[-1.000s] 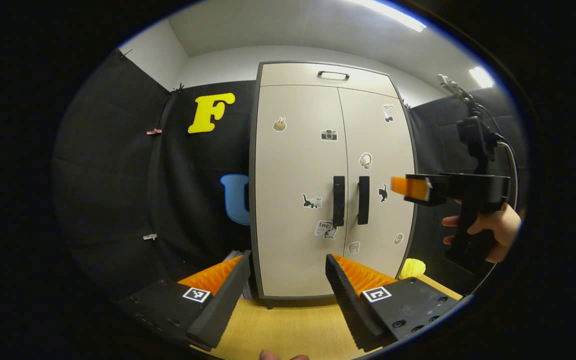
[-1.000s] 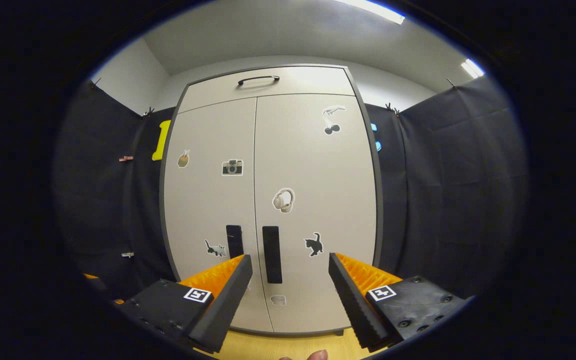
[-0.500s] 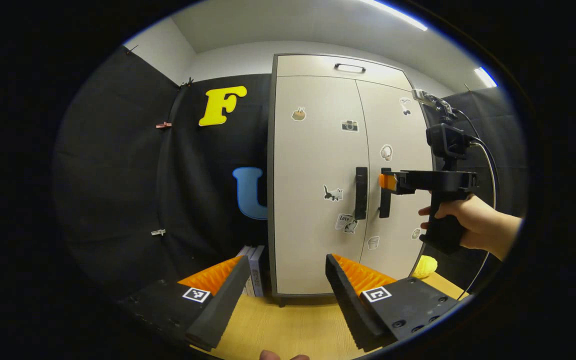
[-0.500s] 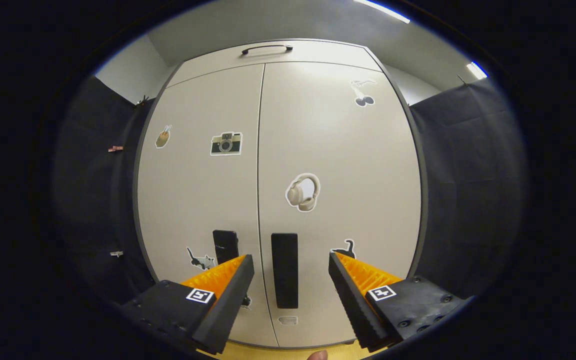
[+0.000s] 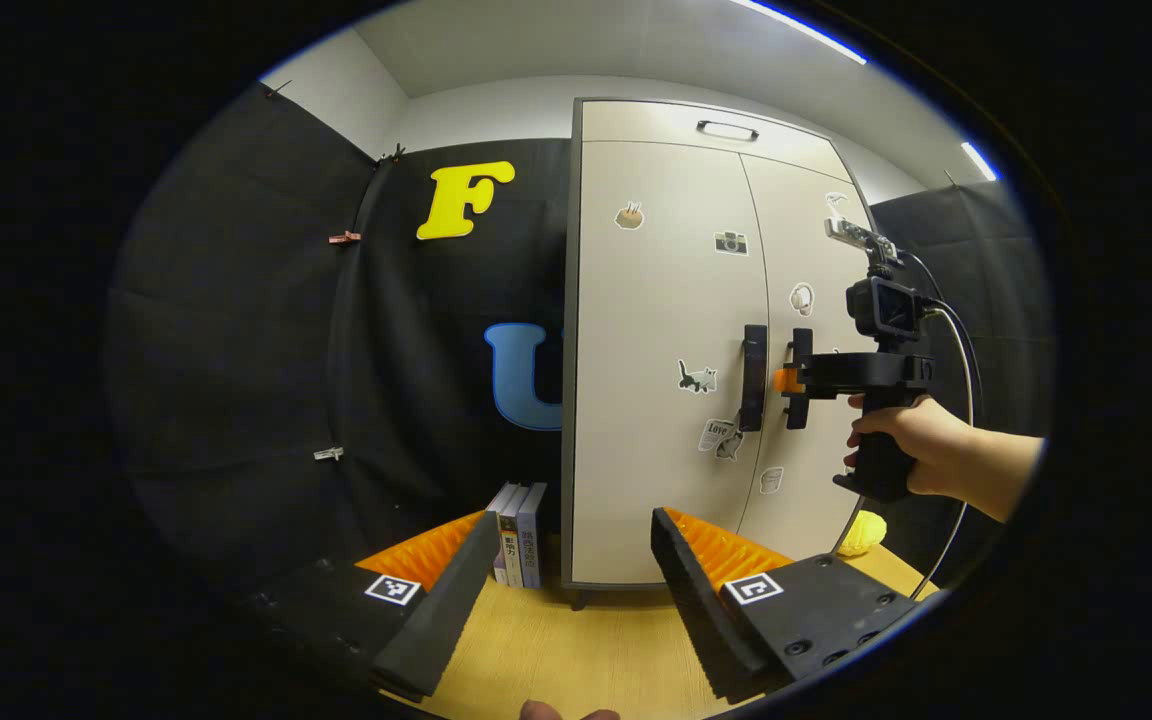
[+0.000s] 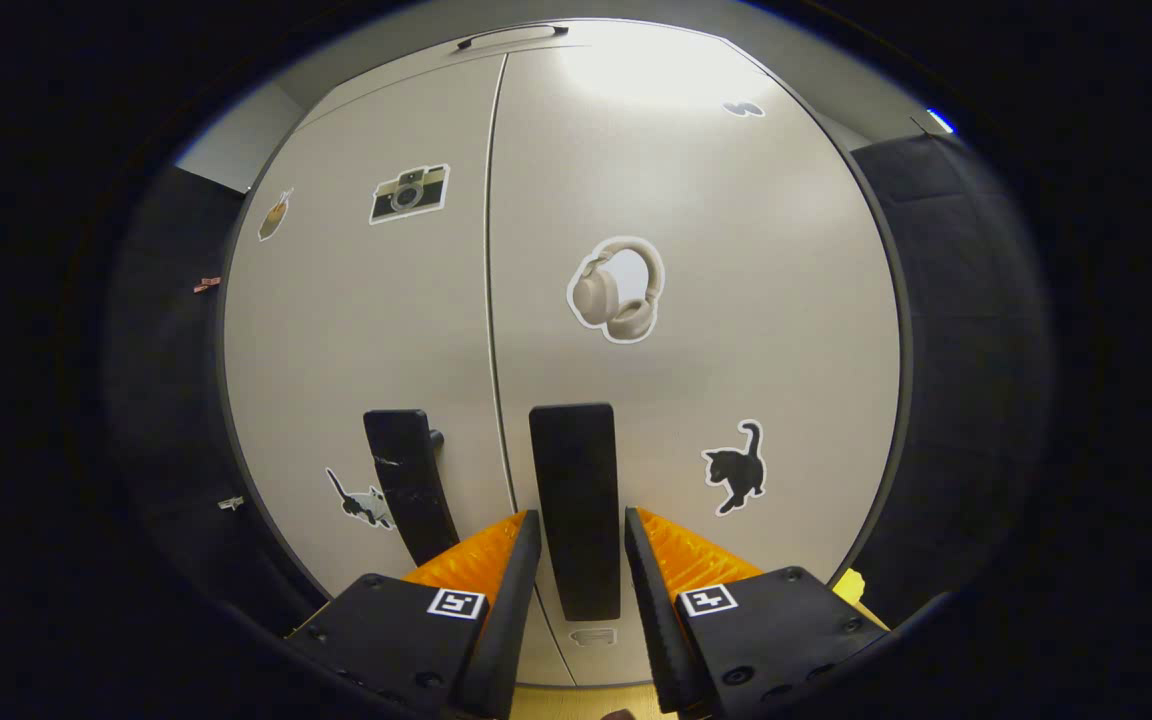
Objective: Open the right door of the double-door shoe cabinet with the right hand, and open the left door with the left hand.
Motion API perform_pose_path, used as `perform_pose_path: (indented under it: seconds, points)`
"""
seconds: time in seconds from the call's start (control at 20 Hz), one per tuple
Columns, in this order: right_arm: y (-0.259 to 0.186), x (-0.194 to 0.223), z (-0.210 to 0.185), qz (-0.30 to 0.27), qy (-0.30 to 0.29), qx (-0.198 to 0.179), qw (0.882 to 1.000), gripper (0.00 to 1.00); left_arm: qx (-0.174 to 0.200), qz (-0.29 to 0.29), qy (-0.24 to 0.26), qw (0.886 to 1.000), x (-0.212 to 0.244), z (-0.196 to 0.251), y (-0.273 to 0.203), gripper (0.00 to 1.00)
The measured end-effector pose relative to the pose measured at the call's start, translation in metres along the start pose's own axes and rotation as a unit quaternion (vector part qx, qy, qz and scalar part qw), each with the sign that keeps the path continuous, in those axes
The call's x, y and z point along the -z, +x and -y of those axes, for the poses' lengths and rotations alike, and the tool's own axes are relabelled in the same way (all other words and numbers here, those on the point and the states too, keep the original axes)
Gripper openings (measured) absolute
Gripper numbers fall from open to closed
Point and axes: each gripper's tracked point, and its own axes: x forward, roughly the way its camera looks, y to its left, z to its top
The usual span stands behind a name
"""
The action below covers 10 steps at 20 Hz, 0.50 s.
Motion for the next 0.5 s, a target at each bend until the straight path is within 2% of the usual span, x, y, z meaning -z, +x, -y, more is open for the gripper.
perform_pose_path:
  seconds: [0.1,0.15,0.25,0.3,0.4,0.45,0.5]
  points:
    - [-0.008,-0.004,0.003,0.008,-0.011,0.009,1.000,0.55,-0.001,-0.001,0.000,1.000,0.001,-0.001,-0.002,0.95]
    - [0.001,-0.002,0.003,0.010,-0.017,0.011,1.000,0.37,-0.003,-0.001,0.000,1.000,0.001,-0.003,-0.003,0.95]
    - [0.002,-0.002,0.003,0.010,-0.035,0.019,0.999,0.37,-0.007,-0.002,-0.001,1.000,0.002,-0.005,-0.006,0.95]
    - [0.002,-0.002,0.002,0.014,-0.039,0.020,0.999,0.32,-0.009,-0.002,-0.002,1.000,0.001,-0.007,-0.007,0.95]
    - [0.000,-0.002,0.003,0.011,-0.039,0.020,0.999,0.31,-0.014,-0.002,-0.003,1.000,0.002,-0.010,-0.011,0.95]
    - [0.001,-0.002,0.003,0.009,-0.034,0.021,0.999,0.23,-0.016,-0.002,-0.004,1.000,0.002,-0.011,-0.012,0.95]
    - [0.001,-0.001,0.003,0.006,-0.034,0.020,0.999,0.27,-0.018,-0.001,-0.005,1.000,0.001,-0.011,-0.014,0.95]
